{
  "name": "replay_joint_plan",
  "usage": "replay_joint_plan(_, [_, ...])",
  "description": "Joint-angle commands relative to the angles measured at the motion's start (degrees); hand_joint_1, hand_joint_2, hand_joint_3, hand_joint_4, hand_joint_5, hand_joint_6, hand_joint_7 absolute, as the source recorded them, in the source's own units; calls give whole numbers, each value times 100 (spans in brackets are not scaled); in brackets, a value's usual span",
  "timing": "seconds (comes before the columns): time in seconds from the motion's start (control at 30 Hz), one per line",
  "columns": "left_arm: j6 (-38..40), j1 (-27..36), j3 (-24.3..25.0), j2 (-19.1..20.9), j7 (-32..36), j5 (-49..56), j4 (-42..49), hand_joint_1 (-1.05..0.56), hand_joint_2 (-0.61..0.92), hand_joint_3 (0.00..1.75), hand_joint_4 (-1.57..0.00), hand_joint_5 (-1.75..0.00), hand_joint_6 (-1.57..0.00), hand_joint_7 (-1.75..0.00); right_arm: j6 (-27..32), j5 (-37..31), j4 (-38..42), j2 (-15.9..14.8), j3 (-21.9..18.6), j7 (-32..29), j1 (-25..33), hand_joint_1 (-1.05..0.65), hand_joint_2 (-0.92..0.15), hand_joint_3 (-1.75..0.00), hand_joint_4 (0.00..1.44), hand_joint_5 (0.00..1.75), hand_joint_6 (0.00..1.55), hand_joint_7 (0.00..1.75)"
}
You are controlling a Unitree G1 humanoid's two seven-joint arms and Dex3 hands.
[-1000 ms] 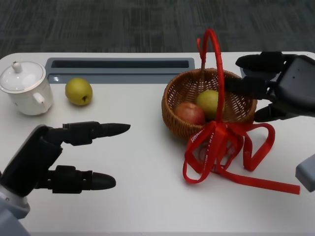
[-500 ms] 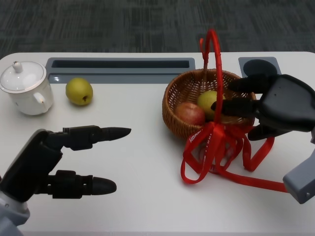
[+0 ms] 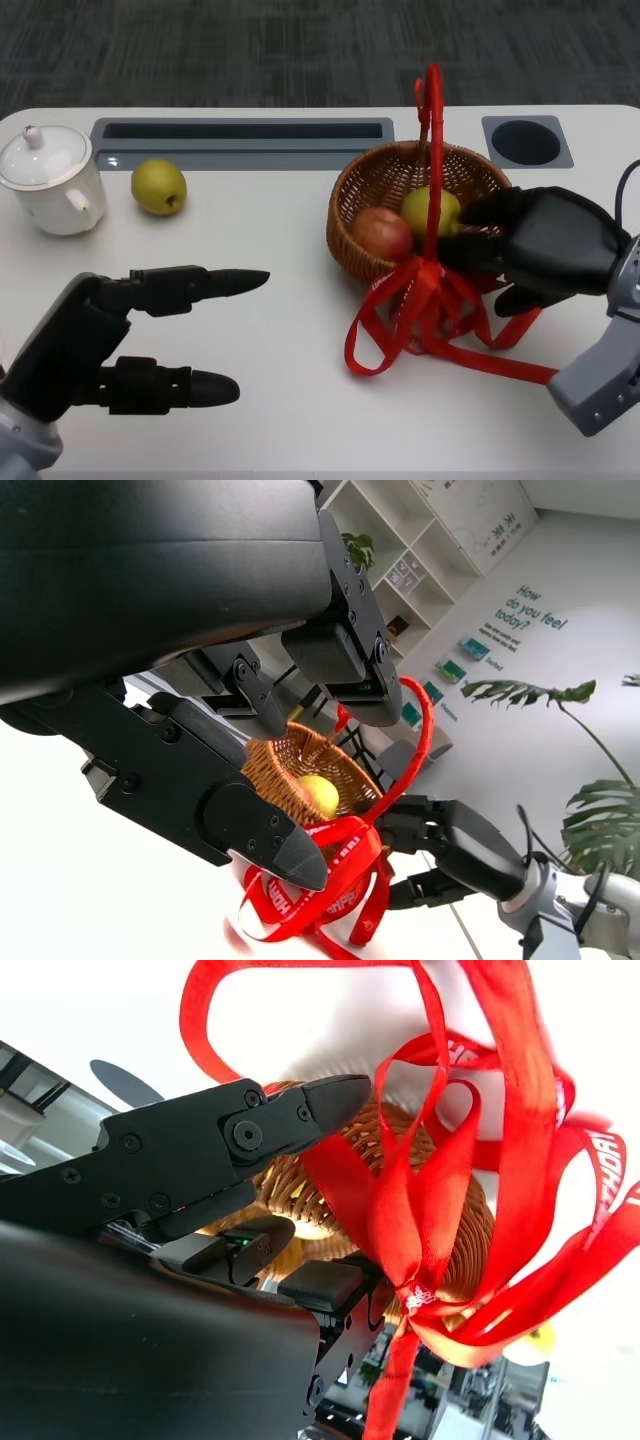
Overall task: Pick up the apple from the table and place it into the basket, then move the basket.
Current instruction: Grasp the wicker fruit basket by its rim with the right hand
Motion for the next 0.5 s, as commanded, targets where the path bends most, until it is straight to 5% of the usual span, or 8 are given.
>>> replay_joint_plan(0.03, [41,107,94,-32,157,68,-128,-38,64,0,-88,0,-80,0,49,-141,26,100,222,202,-112,-68,-83,0,64,3,55,1])
replay_joint_plan(0.23, [36,182,124,-143,302,189,-192,-37,63,0,-89,-1,-81,0,-183,123,57,191,163,828,-252,-61,-81,0,74,5,63,3])
replay_joint_plan(0.5, [-124,278,195,-194,401,202,-178,-35,63,0,-89,0,-81,0,-296,1017,130,262,-543,2001,-201,-47,-81,-1,99,14,82,5])
